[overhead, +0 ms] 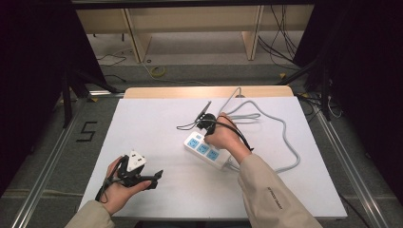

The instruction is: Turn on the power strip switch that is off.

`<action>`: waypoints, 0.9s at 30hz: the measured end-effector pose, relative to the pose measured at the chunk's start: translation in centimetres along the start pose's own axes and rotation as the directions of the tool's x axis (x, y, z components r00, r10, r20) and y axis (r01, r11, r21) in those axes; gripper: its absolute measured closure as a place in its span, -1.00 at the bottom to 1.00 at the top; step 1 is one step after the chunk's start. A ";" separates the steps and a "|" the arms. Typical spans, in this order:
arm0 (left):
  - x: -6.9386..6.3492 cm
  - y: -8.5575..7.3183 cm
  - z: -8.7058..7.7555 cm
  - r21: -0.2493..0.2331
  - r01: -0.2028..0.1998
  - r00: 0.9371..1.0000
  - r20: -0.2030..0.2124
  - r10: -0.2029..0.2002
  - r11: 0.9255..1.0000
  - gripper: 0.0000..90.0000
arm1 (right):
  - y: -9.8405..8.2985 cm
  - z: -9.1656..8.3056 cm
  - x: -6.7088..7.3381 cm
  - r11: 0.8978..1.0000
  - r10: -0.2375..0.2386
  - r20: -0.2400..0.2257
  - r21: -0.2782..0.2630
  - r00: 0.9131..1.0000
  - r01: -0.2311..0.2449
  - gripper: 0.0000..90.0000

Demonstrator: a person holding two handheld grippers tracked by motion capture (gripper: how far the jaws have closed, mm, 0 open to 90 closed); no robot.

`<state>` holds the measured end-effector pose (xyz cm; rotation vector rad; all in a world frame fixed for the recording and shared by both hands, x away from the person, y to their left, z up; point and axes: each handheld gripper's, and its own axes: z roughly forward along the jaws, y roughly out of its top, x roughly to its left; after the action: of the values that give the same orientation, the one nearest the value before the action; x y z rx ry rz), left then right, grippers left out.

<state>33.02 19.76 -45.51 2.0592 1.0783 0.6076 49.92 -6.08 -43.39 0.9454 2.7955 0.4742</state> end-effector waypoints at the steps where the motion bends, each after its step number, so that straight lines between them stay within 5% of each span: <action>1: 0.0 0.0 0.0 0.001 0.000 1.000 0.000 0.000 1.000 -0.63 | 0.0 0.0 0.0 1.000 -0.003 0.001 0.000 1.000 0.003 1.00; 27: 0.1 0.0 0.1 0.005 0.007 1.000 -0.002 -0.007 1.000 -0.64 | -0.6 -0.1 0.2 0.999 0.012 0.008 -0.037 1.000 -0.012 1.00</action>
<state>33.12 19.82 -45.57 2.0587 1.0882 0.6044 49.40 -6.43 -43.51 0.9549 2.7651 0.5203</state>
